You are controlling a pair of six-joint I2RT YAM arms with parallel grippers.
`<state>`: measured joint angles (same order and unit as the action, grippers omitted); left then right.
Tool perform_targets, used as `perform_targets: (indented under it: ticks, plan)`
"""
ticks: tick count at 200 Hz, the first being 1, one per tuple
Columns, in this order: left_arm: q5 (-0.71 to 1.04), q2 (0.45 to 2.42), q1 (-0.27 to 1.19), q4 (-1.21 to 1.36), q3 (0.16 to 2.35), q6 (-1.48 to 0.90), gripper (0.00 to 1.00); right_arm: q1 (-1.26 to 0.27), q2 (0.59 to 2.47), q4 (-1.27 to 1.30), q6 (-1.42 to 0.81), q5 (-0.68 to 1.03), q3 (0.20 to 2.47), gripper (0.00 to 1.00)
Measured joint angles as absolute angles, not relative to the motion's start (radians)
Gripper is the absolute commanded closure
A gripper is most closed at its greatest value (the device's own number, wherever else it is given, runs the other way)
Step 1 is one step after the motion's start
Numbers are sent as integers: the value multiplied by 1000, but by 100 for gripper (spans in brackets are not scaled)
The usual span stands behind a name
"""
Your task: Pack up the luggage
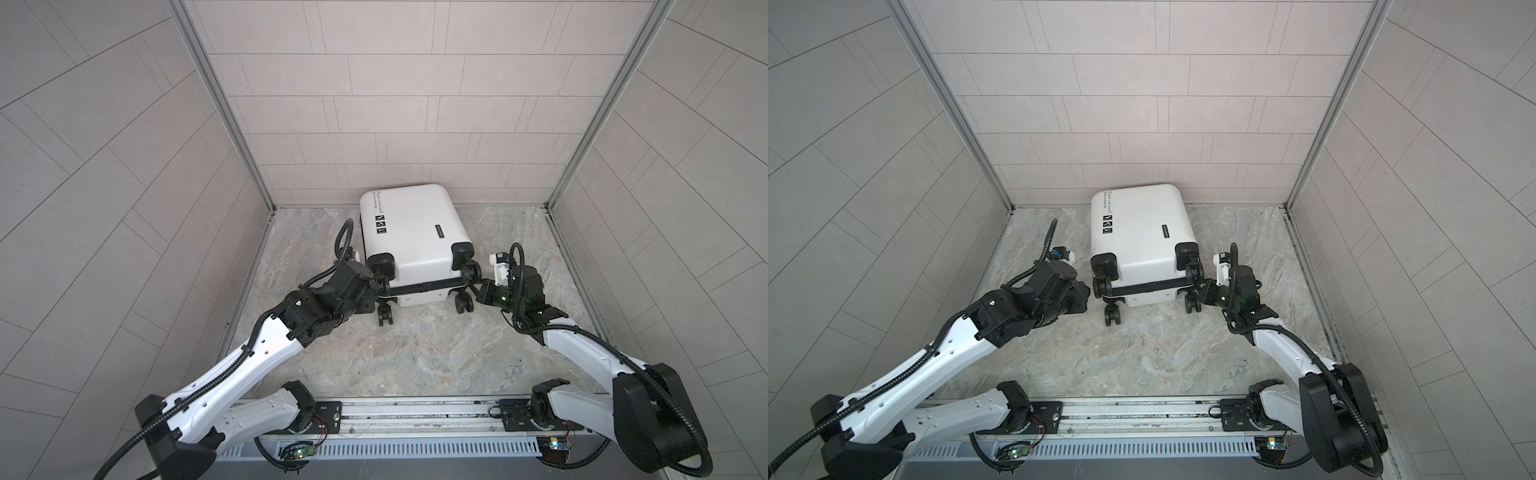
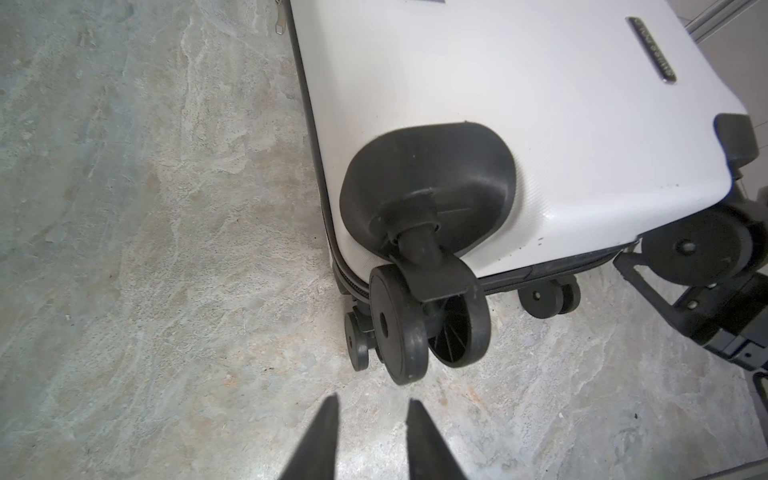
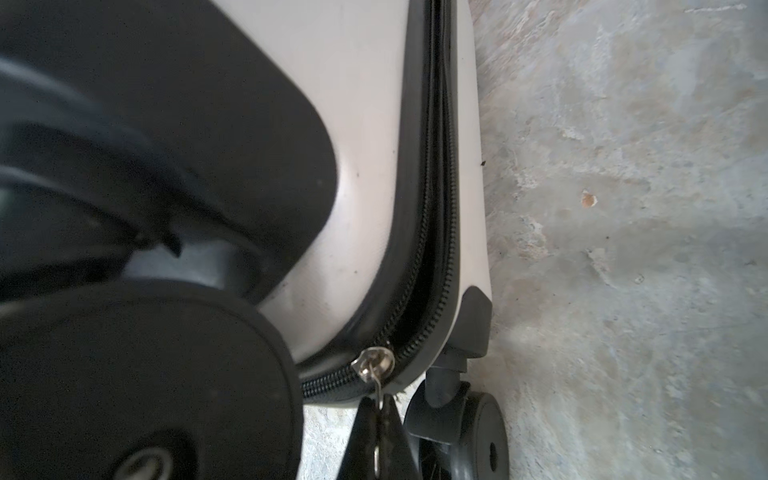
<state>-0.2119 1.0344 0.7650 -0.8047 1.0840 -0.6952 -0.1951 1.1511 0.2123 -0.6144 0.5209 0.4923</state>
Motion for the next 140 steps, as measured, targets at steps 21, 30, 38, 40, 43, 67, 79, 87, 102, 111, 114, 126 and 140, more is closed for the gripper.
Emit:
perform_targets:
  ticks: [21,30,38,40,43,67,79,87,102,111,114,126,140]
  plan:
    - [-197,1055,766,-813,1119,-691,29,-194,1151,209,-600,532,492,100]
    - [-186,1065,769,-815,1127,-687,21,-194,1149,206,-596,534,492,100]
    - [-184,1073,774,-817,1131,-686,14,-194,1147,202,-594,535,492,100]
    - [-183,1075,776,-817,1132,-695,13,-194,1146,201,-593,535,491,100]
    - [-179,1079,779,-819,1134,-691,12,-194,1145,199,-593,535,491,100]
    - [-179,1115,814,-822,1145,-699,4,-194,1137,189,-589,535,491,100]
    - [-176,1141,823,-821,1154,-699,3,-194,1136,187,-587,535,491,100]
    - [-175,1159,827,-817,1158,-699,2,-194,1135,186,-586,535,491,100]
    - [-175,1196,827,-802,1158,-698,1,-194,1135,185,-583,535,491,100]
    - [-176,1217,827,-791,1158,-698,1,-194,1135,185,-583,535,491,100]
    - [-176,1224,827,-788,1158,-698,1,-194,1135,185,-583,535,491,100]
    - [-179,1254,827,-775,1159,-692,1,-194,1135,185,-583,535,491,100]
    - [-187,1291,827,-767,1164,-685,1,-194,1135,185,-583,535,491,100]
